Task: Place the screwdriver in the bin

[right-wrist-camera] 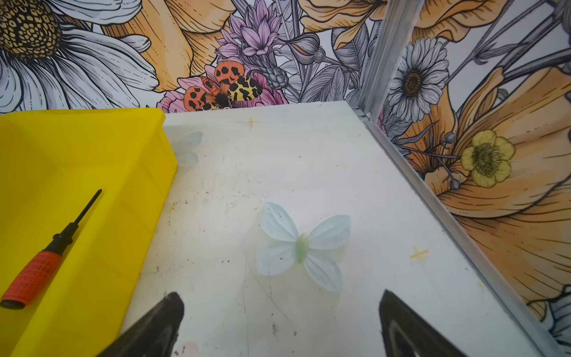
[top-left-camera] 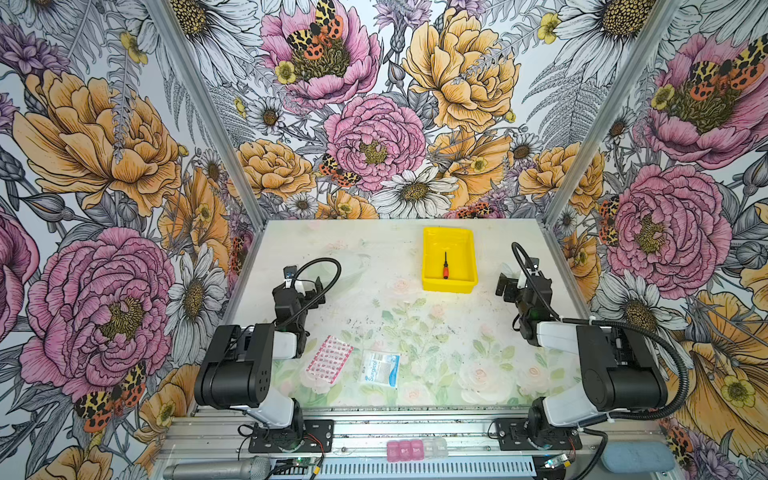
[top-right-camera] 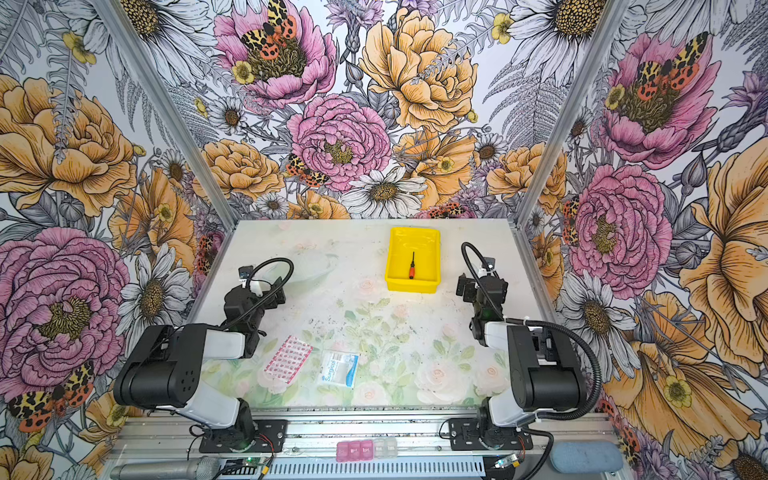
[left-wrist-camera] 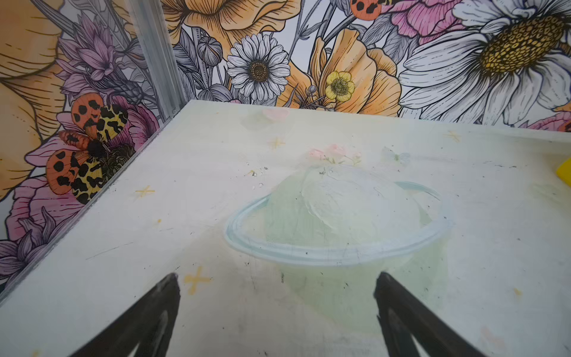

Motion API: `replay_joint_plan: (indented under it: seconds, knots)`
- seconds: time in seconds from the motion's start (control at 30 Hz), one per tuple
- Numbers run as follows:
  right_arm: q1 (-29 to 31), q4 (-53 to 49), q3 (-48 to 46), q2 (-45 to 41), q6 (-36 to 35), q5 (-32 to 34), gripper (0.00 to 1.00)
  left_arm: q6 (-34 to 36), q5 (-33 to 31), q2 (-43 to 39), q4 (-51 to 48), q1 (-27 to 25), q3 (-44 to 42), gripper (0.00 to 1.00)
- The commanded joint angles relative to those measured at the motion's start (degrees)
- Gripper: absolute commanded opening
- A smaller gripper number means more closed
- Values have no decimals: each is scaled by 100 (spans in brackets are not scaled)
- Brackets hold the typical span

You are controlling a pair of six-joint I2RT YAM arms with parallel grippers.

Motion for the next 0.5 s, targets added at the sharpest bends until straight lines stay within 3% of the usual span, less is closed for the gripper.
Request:
replay_joint_plan:
  seconds: [0.0,0.47]
  knots:
    - [59,726,-170,105,-155,-99,100,-40,76,-20,271,20,79,99]
    - [54,827,-228,86,-158,-111,99,7,-25,-7,219,-51,118,99]
